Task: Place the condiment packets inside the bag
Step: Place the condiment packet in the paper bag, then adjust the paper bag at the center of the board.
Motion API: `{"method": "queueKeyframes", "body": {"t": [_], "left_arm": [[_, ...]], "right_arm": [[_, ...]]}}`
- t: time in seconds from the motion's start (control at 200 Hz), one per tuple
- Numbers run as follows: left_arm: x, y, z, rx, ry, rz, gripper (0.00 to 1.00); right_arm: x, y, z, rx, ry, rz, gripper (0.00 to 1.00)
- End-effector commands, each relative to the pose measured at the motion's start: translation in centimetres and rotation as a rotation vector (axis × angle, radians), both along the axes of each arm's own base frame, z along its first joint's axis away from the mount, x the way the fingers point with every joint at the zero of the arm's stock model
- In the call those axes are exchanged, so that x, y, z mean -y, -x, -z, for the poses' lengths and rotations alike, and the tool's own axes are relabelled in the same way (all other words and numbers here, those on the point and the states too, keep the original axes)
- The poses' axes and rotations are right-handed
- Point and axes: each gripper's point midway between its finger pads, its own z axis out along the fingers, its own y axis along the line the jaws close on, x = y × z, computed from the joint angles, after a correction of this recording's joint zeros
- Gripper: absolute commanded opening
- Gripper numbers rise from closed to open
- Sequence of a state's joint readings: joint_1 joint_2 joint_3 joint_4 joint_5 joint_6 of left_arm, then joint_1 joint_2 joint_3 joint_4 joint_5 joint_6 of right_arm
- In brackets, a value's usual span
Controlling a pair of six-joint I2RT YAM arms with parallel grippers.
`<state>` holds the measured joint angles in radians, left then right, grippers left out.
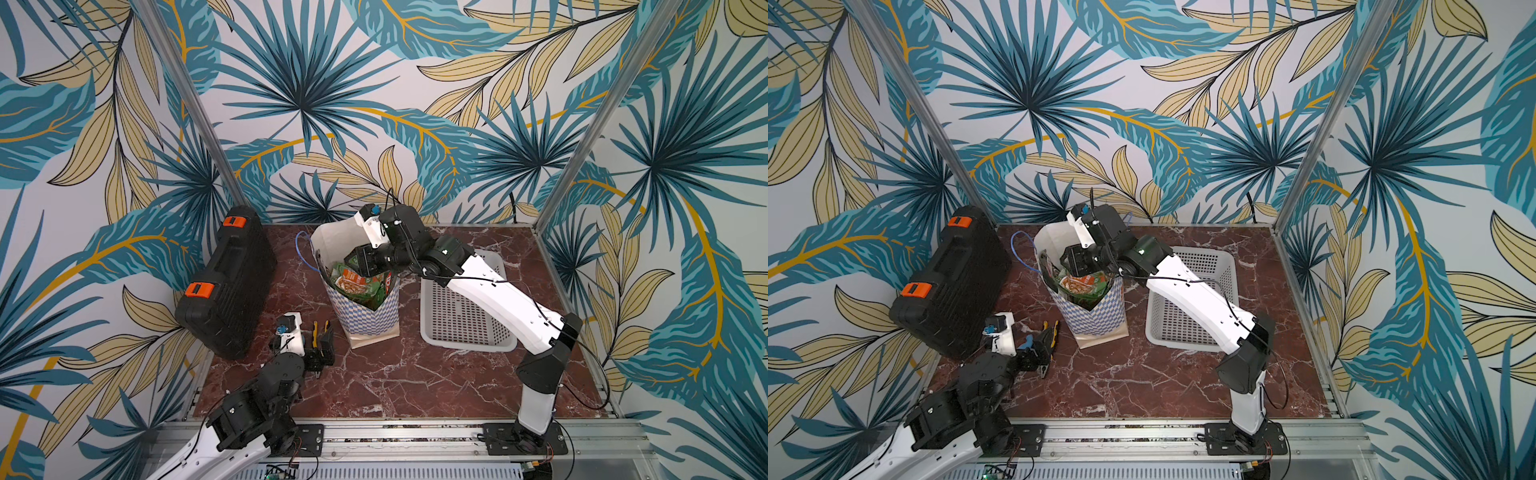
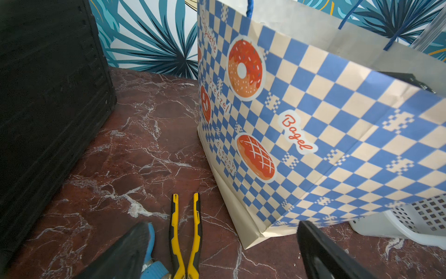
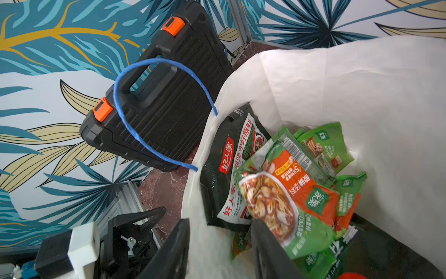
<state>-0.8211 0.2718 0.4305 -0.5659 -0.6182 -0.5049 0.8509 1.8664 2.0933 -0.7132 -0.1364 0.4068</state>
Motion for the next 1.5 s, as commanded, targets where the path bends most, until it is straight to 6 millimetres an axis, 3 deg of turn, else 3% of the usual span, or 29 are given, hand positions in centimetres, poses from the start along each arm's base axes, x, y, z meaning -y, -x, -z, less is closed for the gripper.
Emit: {"method": "queueKeyframes", "body": {"t": [0.0, 0.185, 0.295, 0.471, 0.496, 0.706, 0.926, 1.006, 1.242, 1.437, 1.492], "left_arm": [[-0.5, -0.1, 0.7, -0.002, -0.024, -0.027, 1.00], [-1.2, -0.1, 0.2, 0.005, 0.011, -0.075, 1.00], [-1.8, 0.2, -1.3, 0.005, 0.078, -0.108, 1.00], [-2.9, 0.5, -5.1, 0.050, 0.147, -0.152, 1.00], [-3.1, 0.5, -5.7, 0.056, 0.144, -0.161, 1.00], [-3.4, -0.3, -11.6, 0.082, 0.070, -0.203, 1.00], [-0.9, -3.2, -17.3, 0.038, 0.005, -0.186, 1.00], [-0.7, -4.8, -18.4, 0.000, -0.015, -0.194, 1.00], [-3.4, -8.9, -19.8, -0.097, 0.083, -0.223, 1.00], [-2.3, -13.5, -18.3, -0.216, 0.211, -0.104, 1.00], [-2.1, -14.5, -18.1, -0.228, 0.260, -0.075, 0.94]], "right_arm": [[2.0, 1.6, -3.4, 0.063, -0.019, -0.012, 0.49], [4.2, 2.6, -5.1, 0.105, -0.005, 0.008, 0.56], [5.9, 2.6, -5.9, 0.129, 0.016, 0.040, 0.61], [8.0, 2.4, -6.3, 0.132, 0.033, 0.080, 0.67], [9.2, 1.3, -6.4, 0.131, 0.035, 0.117, 0.68], [11.5, 0.0, -6.0, 0.115, 0.033, 0.177, 0.74], [13.0, -1.9, -5.9, 0.089, 0.008, 0.223, 0.83], [13.2, -2.9, -6.0, 0.075, -0.014, 0.232, 0.86], [12.1, -5.5, -6.0, 0.024, -0.070, 0.187, 0.87], [11.6, -8.1, -4.5, -0.030, -0.062, 0.192, 0.85], [11.7, -8.6, -4.1, -0.043, -0.066, 0.198, 0.81]]}}
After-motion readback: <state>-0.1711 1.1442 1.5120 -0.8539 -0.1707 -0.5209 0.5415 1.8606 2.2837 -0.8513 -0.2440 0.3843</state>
